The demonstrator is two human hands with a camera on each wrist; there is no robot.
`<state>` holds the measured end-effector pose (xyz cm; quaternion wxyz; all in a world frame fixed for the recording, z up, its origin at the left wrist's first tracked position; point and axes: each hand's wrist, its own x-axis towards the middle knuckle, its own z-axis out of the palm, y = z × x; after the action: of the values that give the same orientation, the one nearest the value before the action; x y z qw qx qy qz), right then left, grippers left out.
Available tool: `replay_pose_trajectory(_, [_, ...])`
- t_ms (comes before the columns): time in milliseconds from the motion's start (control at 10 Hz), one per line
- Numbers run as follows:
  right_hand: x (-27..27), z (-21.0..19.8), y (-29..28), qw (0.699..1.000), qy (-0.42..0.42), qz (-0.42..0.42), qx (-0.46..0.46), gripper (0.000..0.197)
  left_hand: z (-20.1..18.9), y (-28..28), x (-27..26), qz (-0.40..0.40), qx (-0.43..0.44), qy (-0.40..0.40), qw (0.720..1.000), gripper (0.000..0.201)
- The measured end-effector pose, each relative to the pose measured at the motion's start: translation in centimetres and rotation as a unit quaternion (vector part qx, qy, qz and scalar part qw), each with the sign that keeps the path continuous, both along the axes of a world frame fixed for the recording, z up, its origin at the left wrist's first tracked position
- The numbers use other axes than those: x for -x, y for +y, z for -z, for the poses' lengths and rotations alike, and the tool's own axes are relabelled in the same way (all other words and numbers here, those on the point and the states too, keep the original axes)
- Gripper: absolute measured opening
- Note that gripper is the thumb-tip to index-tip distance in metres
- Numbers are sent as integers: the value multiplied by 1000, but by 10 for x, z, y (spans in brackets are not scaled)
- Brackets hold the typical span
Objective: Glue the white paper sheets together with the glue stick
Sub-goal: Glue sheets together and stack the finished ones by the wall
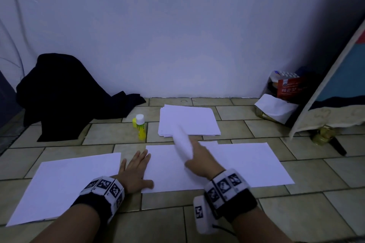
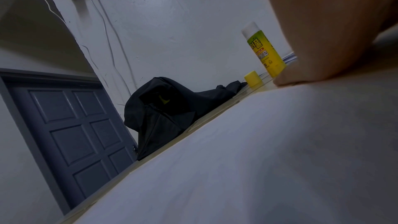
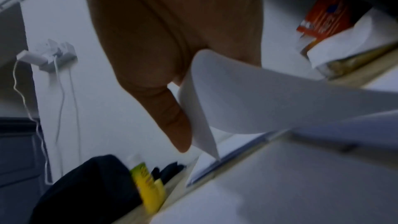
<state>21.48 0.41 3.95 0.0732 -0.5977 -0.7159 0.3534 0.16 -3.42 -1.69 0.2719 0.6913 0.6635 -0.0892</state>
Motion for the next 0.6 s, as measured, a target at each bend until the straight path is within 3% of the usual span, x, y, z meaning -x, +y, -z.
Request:
replay_pose_trajectory(200, [40, 17, -3, 999, 0, 10, 54, 75, -2, 1, -1, 0, 5, 2, 1000, 112])
replay_pose_trajectory(600, [60, 19, -10, 996, -27, 36, 76, 74, 0, 1, 0, 2, 2, 7, 1000, 112])
